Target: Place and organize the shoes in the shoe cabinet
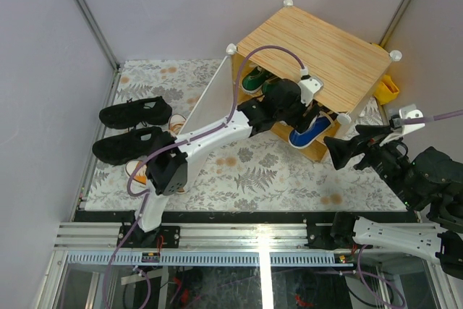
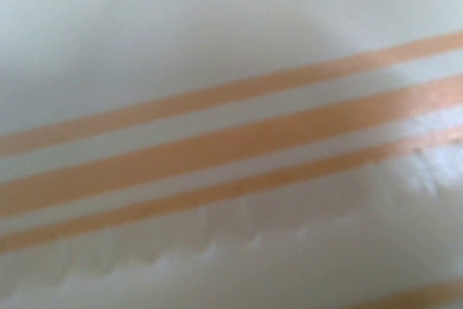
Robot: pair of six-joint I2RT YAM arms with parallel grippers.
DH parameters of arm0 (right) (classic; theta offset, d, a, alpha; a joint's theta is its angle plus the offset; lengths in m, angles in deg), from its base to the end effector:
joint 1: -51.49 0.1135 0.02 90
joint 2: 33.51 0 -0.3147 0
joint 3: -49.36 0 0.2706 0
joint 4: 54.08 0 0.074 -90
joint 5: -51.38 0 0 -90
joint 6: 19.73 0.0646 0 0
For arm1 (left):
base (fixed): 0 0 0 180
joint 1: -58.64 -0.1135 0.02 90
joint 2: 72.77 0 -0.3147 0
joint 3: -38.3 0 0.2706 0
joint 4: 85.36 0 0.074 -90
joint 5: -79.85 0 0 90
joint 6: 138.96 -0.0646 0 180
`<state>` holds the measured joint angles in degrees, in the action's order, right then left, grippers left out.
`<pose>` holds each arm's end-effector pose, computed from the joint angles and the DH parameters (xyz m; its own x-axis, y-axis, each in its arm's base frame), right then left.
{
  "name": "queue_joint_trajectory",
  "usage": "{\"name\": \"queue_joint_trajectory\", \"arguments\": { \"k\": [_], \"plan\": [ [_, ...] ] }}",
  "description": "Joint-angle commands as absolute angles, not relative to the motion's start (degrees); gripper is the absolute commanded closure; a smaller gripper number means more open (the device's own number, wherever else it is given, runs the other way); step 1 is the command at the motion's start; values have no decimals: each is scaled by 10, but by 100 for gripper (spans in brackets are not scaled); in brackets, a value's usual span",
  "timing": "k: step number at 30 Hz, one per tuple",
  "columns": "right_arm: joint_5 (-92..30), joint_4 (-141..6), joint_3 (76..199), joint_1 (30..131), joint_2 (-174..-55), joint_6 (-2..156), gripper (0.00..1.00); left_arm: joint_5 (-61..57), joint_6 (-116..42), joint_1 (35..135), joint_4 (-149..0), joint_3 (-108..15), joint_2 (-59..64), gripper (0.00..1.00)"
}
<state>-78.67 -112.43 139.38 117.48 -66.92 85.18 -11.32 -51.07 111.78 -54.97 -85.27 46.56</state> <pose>0.0500 0.0101 0.5090 -0.1245 0.2045 -0.9709 -0.4196 0.8759 0.2383 0.3420 -0.4540 0.3468 -0.2351 0.3750 -0.8967 0.7981 0.6010 0.0420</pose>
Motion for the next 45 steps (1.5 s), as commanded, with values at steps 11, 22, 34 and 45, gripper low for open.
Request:
{"name": "queue_joint_trajectory", "arguments": {
  "k": [11, 22, 34, 45],
  "plan": [
    [-796, -1096, 1392, 1176, -693, 850, 1, -193, -488, 1115, -887, -751, 372, 13],
    [-805, -1101, 1378, 1177, -684, 854, 1, -191, -487, 1101, -1085, -597, 362, 0],
    [-812, -1110, 1367, 1177, -666, 864, 1, -189, -477, 1094, -1233, -470, 308, 0],
    [-812, -1112, 1370, 1176, -672, 864, 1, -200, -423, 1093, -1266, -475, 293, 0]
  ]
}}
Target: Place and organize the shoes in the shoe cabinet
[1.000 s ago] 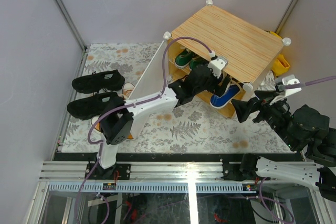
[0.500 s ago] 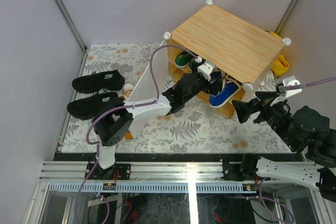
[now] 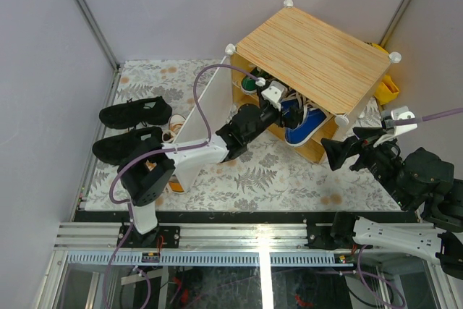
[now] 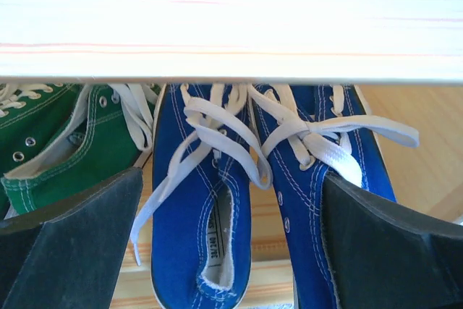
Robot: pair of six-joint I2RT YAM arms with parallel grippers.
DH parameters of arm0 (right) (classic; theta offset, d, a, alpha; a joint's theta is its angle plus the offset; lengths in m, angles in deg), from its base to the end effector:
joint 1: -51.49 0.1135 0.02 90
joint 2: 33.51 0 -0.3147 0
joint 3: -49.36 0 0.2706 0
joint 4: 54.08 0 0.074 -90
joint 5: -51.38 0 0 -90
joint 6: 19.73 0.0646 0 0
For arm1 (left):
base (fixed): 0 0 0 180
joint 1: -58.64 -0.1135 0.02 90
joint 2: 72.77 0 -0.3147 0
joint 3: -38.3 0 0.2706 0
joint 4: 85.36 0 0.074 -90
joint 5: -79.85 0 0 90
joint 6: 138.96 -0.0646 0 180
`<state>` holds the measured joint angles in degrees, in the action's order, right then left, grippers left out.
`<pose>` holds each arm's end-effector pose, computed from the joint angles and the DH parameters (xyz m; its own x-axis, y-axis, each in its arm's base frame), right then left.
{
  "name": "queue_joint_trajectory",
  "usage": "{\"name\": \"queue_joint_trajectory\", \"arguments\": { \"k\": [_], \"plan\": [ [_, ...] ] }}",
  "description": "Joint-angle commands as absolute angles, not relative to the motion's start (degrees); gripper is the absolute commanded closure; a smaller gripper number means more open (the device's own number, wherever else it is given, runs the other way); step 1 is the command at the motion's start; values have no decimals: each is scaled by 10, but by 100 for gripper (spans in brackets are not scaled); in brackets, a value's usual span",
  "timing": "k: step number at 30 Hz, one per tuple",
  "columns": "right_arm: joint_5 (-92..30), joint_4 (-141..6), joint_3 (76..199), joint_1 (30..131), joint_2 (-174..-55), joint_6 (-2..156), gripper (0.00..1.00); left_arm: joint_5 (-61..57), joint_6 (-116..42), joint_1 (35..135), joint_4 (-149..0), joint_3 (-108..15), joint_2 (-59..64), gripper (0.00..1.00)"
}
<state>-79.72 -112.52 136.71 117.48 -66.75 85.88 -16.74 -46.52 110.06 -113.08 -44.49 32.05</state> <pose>0.0542 0.0172 0.4960 -0.1430 0.1772 -0.9737 -0.3978 0.8906 0.2205 0.3106 -0.3775 0.3299 0.0317 -0.1076 -0.9937 0.7074 0.7048 -0.0537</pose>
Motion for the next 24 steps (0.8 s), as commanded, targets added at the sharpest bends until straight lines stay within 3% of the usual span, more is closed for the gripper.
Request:
{"name": "queue_joint_trajectory", "arguments": {
  "k": [1, 12, 17, 20, 24],
  "plan": [
    [-812, -1112, 1370, 1176, -672, 865, 1, -208, -413, 1093, -1257, -480, 296, 0],
    [-816, -1114, 1361, 1176, -668, 867, 1, -241, -372, 1096, -1189, -559, 361, 0],
    [-818, -1115, 1362, 1176, -665, 867, 1, -207, -420, 1107, -1074, -632, 400, 0],
    [-819, -1113, 1360, 1176, -662, 867, 1, -152, -433, 1107, -1040, -638, 407, 0],
    [-819, -1113, 1358, 1176, -662, 865, 1, -164, -437, 1105, -1020, -632, 420, 0]
  ]
}}
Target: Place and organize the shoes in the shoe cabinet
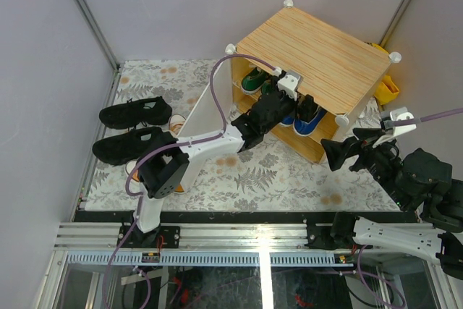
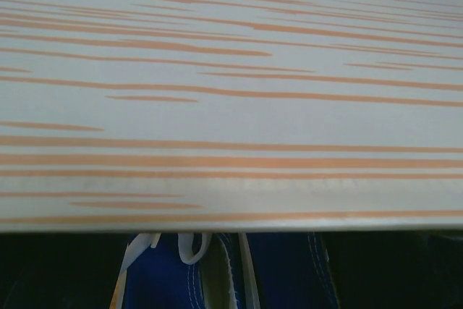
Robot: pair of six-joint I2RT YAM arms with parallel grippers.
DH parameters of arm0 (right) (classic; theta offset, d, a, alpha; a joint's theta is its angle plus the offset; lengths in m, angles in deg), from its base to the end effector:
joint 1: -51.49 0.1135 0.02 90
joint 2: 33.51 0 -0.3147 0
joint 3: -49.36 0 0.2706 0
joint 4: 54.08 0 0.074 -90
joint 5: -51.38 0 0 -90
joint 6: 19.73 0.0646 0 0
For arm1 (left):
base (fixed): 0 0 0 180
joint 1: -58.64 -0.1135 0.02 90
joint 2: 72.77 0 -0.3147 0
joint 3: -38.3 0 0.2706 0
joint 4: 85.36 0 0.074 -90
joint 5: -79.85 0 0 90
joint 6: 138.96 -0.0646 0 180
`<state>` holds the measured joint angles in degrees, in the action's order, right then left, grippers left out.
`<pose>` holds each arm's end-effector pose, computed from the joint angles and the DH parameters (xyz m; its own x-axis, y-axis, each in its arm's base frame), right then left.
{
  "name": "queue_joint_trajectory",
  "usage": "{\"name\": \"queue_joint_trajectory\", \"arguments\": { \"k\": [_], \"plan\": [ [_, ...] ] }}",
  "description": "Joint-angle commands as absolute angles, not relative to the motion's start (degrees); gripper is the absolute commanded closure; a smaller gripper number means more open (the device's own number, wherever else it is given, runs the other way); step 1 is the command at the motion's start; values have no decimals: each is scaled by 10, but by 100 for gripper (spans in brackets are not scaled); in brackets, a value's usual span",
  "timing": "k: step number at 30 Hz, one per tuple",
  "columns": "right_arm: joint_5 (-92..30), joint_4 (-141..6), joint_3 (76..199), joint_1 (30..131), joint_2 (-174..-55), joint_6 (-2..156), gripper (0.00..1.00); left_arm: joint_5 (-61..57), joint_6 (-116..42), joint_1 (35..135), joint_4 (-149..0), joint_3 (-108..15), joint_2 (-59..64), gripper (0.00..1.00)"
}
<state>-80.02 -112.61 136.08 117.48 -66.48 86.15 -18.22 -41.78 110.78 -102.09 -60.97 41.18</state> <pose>0.0545 0.0173 0.4928 -0.1467 0.1750 -0.9736 -0.3919 0.8934 0.2197 0.3431 -0.4266 0.3375 -0.0652 -0.1178 -0.9909 0.6929 0.7093 -0.1299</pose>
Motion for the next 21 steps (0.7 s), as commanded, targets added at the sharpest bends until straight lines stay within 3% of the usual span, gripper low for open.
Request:
{"name": "queue_joint_trajectory", "arguments": {
  "k": [1, 14, 21],
  "plan": [
    [-818, -1112, 1358, 1176, -663, 865, 1, -165, -437, 1105, -1008, -636, 427, 0],
    [-819, -1099, 1358, 1176, -685, 853, 1, -79, -440, 1116, -1031, -588, 397, 0],
    [-813, -1095, 1351, 1176, -684, 857, 1, -116, -400, 1109, -1009, -598, 416, 0]
  ]
}}
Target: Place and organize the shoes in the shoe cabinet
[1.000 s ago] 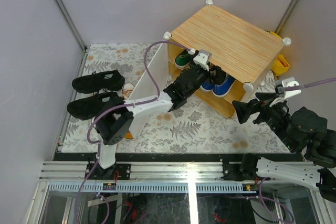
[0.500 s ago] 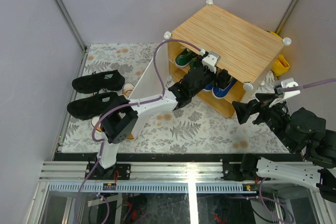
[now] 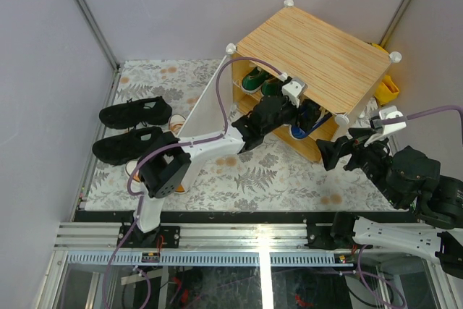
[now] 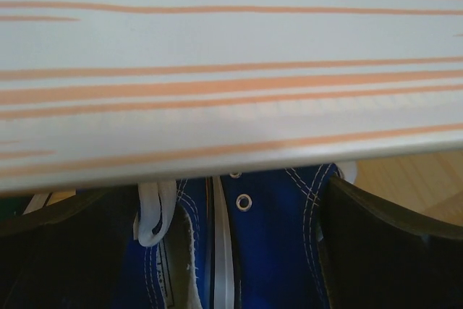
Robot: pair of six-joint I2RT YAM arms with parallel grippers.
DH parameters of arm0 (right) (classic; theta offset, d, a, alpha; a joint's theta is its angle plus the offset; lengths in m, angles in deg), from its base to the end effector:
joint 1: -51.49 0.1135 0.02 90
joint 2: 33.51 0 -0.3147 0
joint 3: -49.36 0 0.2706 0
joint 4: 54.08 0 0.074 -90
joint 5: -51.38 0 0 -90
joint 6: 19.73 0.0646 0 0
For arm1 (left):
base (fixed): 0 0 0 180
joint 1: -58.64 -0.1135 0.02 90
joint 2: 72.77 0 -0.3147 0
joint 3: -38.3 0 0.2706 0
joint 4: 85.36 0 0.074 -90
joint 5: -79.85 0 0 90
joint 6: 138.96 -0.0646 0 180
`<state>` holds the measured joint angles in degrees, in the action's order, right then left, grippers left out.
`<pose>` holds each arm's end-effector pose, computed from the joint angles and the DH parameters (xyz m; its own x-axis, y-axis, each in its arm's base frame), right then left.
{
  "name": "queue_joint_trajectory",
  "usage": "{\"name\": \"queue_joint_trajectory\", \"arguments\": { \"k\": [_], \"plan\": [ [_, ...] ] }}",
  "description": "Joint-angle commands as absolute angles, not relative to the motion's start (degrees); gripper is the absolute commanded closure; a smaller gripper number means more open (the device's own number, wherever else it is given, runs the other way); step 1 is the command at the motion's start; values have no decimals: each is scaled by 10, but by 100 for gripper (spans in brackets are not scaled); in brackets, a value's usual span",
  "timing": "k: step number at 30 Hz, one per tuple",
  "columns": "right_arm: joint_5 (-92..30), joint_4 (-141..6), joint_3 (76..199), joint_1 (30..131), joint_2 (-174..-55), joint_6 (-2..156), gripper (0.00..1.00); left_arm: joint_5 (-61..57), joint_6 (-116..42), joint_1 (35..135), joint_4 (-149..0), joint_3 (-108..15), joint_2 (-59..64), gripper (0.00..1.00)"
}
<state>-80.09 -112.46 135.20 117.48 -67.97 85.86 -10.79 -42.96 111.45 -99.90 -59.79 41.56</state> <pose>0.0598 0.0291 0.4881 -0.1598 0.1361 -0.9777 -0.3884 0.9019 0.1890 0.3318 -0.4361 0.3205 -0.1004 -0.0406 -0.9941 0.7836 0.6124 -0.1042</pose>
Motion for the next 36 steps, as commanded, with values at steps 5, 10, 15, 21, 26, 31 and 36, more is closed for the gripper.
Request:
{"name": "queue_joint_trajectory", "arguments": {
  "k": [5, 10, 15, 21, 26, 31, 36],
  "plan": [
    [-816, -1094, 1342, 1176, -680, 858, 1, -49, -373, 1101, -1047, -539, 343, 0],
    [-807, -1079, 1337, 1176, -683, 858, 1, -79, -400, 1101, -820, -727, 452, 0],
    [-809, -1084, 1333, 1176, -680, 863, 1, -87, -397, 1111, -838, -697, 447, 0],
    [-810, -1085, 1335, 1176, -677, 864, 1, -129, -402, 1112, -811, -672, 423, 0],
    [-809, -1080, 1324, 1176, -678, 864, 1, -121, -392, 1112, -905, -538, 348, 0],
    [-807, -1079, 1329, 1177, -684, 862, 1, -110, -388, 1111, -943, -495, 316, 0],
    [-806, -1078, 1327, 1176, -683, 867, 1, -97, -386, 1111, -928, -517, 314, 0]
  ]
}}
